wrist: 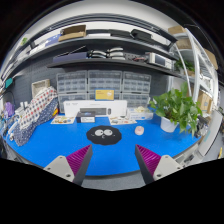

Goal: Arrange mouse

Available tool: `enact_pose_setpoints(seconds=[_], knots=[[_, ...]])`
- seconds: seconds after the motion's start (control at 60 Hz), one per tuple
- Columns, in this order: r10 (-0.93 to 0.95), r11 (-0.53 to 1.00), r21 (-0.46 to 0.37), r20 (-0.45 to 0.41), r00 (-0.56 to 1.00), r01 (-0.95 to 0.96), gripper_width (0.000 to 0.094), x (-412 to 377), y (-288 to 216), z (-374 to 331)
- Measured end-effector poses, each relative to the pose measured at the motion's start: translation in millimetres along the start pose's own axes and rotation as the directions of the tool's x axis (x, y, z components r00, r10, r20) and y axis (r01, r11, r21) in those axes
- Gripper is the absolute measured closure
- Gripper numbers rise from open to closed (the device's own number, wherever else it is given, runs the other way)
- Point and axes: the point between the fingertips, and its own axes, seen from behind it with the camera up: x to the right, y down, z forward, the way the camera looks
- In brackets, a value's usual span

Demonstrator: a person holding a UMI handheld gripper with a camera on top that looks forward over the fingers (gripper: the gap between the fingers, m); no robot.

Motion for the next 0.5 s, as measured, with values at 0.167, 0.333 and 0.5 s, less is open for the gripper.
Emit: enact_pose_setpoints(seconds=[0.167, 0.333, 0.5], knots=[[-0.011, 0.999, -0.039, 0.033, 0.999, 0.012, 0.0069, -7.0, 31.8, 16.6], [0.001, 0.996, -0.087, 0.027, 1.0, 0.001, 0.0072, 12.4, 66.8, 37.7], [0.007, 0.989, -0.147, -0.014, 1.0, -0.009, 0.0072, 62.3, 92.2, 66.9]])
